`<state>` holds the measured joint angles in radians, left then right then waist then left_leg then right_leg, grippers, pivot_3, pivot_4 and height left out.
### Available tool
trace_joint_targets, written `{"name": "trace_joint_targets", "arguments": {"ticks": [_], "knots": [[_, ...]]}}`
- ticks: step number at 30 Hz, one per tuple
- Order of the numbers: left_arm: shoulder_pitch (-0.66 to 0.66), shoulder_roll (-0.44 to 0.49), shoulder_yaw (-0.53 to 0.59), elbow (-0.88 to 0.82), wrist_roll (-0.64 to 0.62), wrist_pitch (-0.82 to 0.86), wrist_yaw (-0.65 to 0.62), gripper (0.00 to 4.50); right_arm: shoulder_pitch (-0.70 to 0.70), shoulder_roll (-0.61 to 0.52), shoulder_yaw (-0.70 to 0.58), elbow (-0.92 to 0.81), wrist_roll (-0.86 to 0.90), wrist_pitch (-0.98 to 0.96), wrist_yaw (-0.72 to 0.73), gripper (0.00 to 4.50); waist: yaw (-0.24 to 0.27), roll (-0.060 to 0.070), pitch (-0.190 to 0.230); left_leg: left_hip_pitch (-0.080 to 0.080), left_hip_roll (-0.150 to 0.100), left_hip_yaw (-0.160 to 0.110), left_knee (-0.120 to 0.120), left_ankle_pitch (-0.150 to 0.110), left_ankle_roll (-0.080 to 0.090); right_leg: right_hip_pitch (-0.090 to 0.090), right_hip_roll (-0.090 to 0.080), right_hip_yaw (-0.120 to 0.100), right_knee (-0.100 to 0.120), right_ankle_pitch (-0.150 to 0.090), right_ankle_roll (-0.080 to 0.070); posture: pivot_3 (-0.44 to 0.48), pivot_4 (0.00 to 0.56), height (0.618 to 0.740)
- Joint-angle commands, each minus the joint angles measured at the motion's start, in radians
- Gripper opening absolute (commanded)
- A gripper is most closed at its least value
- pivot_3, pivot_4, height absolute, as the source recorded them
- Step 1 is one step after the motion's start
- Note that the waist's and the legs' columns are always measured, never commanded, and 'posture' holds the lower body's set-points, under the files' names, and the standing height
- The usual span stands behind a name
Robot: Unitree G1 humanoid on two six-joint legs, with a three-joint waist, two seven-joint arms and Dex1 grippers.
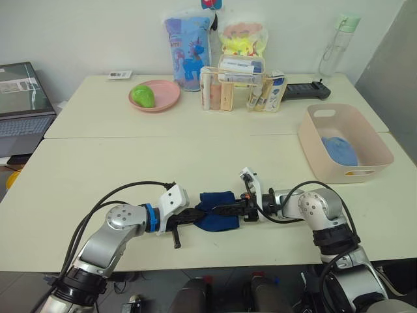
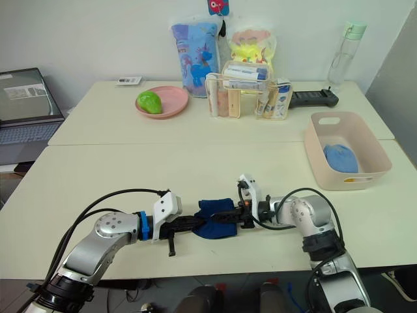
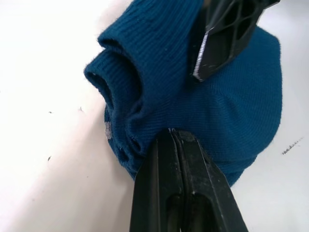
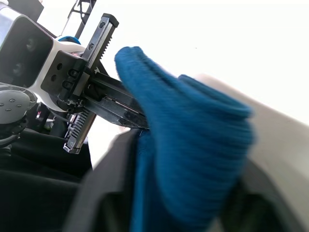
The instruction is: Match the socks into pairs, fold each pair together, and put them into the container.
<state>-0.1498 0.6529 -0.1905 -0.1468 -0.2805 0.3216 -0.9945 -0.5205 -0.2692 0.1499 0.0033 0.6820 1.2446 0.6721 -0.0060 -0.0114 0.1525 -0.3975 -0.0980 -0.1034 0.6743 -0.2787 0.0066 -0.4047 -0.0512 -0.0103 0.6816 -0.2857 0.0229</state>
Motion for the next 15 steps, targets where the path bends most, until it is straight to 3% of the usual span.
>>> {"name": "trace_joint_targets", "arguments": {"ticks": [1, 2, 3, 6, 11, 15], "knots": [[0.012, -0.010, 0.035, -0.010, -0.036, 0.007, -0.008, 0.00, 0.011, -0.012, -0.008, -0.044, 0.006, -0.018, 0.012, 0.45, 0.000, 0.000, 0.000, 0.000, 0.000, 0.000, 0.000, 0.000, 0.000, 0.000, 0.000, 0.000, 0.000, 0.000, 0.000, 0.000, 0.150, 0.740], [0.008, -0.010, 0.045, -0.012, -0.045, 0.005, -0.007, 0.00, 0.015, -0.018, -0.014, -0.053, 0.011, -0.014, 0.013, 0.08, 0.000, 0.000, 0.000, 0.000, 0.000, 0.000, 0.000, 0.000, 0.000, 0.000, 0.000, 0.000, 0.000, 0.000, 0.000, 0.000, 0.150, 0.740], [0.004, -0.007, 0.053, -0.017, -0.060, 0.010, -0.014, 0.00, 0.018, -0.021, -0.023, -0.062, 0.015, -0.011, 0.010, 0.03, 0.001, 0.000, 0.000, 0.000, 0.000, 0.000, 0.000, 0.000, 0.000, 0.000, 0.000, 0.000, 0.000, 0.000, 0.000, 0.000, 0.150, 0.740], [-0.041, -0.021, 0.111, -0.062, -0.158, 0.076, -0.020, 0.61, 0.014, -0.038, -0.091, -0.105, 0.038, 0.005, -0.017, 0.00, 0.003, 0.000, 0.000, -0.001, 0.000, 0.000, 0.000, 0.000, 0.000, 0.000, 0.000, 0.000, 0.000, 0.000, 0.000, 0.000, 0.150, 0.740], [-0.187, -0.045, 0.191, -0.146, -0.315, 0.239, 0.028, 2.19, -0.040, -0.104, -0.259, -0.213, 0.076, 0.030, -0.080, 0.00, 0.004, 0.000, 0.001, -0.002, 0.000, -0.001, 0.001, 0.000, 0.000, 0.000, 0.000, -0.001, 0.000, 0.000, 0.000, 0.000, 0.150, 0.740], [-0.338, -0.071, 0.182, -0.149, -0.317, 0.271, 0.072, 3.49, -0.123, -0.184, -0.411, -0.251, 0.074, 0.041, -0.168, 0.00, 0.004, 0.000, 0.001, -0.002, 0.000, 0.000, 0.001, 0.000, 0.000, 0.000, 0.000, 0.000, 0.000, 0.000, 0.000, 0.000, 0.150, 0.740]]}}
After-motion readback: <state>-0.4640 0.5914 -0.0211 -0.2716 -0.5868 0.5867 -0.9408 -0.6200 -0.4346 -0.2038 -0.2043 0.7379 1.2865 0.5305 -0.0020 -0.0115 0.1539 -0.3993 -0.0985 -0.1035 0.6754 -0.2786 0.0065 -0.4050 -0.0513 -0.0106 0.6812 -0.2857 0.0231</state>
